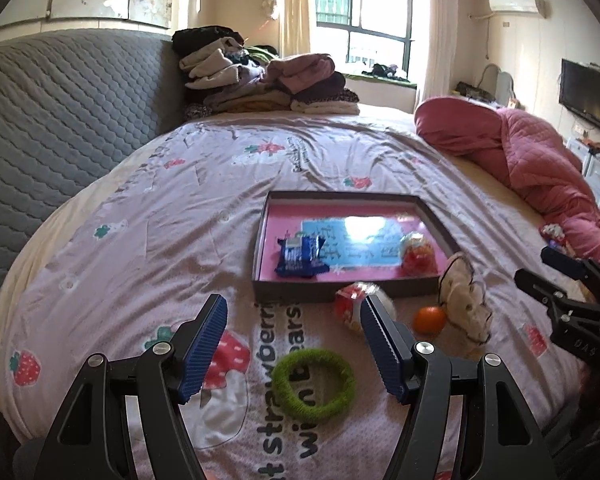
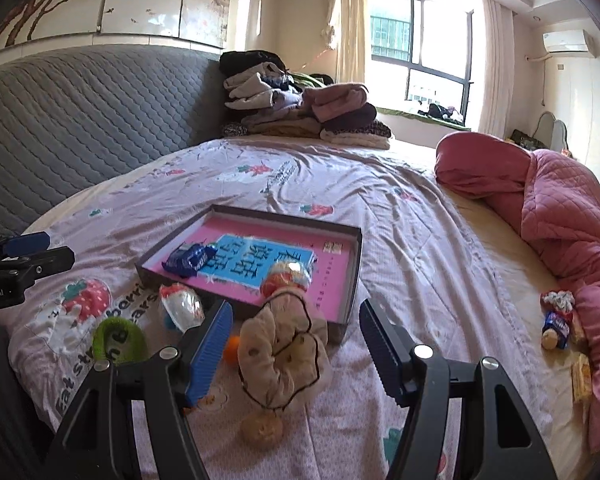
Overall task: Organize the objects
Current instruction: 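Move the left tool to the green ring while the right tool approaches the white scrunchie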
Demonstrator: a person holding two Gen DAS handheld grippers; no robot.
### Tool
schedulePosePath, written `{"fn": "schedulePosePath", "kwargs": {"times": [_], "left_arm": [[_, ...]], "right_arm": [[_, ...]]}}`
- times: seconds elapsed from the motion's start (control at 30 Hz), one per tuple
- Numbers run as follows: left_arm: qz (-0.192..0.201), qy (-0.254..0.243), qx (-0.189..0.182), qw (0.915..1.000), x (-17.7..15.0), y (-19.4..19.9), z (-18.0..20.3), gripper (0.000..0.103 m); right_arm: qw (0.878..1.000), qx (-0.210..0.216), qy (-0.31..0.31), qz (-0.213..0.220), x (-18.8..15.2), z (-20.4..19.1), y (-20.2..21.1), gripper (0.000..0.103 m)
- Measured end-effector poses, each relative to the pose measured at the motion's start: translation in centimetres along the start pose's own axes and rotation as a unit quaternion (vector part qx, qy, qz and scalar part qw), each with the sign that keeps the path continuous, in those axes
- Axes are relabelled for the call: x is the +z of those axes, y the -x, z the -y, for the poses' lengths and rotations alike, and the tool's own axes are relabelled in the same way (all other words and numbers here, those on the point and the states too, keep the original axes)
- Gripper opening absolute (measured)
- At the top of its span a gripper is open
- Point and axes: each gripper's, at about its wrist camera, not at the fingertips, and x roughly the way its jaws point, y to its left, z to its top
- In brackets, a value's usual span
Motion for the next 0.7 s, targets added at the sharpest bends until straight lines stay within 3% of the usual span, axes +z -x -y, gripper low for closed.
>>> {"fn": "schedulePosePath", "kwargs": {"times": [0.7], "left_arm": [[-0.036,-0.016,0.028,0.9988,-3.3,-1.9,0.6,0.071]], "right_arm": [[0.999,-0.001,-0.02,-0.043,-2.7,0.2,-1.4,0.066]]}}
